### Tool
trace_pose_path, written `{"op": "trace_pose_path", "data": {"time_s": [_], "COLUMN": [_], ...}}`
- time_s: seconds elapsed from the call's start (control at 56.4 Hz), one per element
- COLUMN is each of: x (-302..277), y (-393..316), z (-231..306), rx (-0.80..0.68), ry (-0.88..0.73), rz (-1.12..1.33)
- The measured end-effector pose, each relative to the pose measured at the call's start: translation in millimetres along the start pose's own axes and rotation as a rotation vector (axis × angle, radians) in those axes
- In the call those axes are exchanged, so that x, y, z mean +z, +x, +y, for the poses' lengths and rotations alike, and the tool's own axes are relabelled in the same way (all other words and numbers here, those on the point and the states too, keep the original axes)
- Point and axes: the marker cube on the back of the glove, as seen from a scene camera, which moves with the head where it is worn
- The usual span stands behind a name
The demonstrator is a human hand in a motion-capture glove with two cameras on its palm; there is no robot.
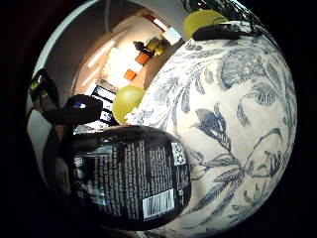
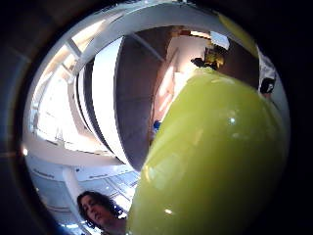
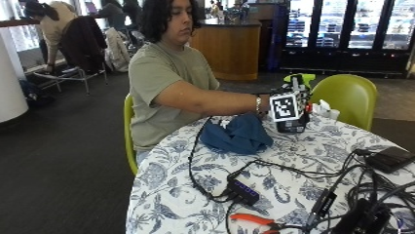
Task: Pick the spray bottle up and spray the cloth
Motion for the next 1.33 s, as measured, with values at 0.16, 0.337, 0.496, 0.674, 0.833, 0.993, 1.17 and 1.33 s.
{"op": "trace_pose_path", "data": {"time_s": [0.16,0.337,0.496,0.674,0.833,0.993,1.17,1.33], "x": [-8,-33,-69,-87,-100,-107,-100,-95], "y": [15,-22,-25,-43,-60,-82,-106,-113], "z": [36,56,93,144,178,205,228,237], "rx": [0.207,0.267,0.186,0.118,-0.001,-0.089,-0.154,-0.193], "ry": [-0.246,-0.234,-0.251,-0.483,-0.583,-0.69,-0.743,-0.756], "rz": [0.125,0.149,0.529,0.749,0.93,1.07,1.061,1.048]}}
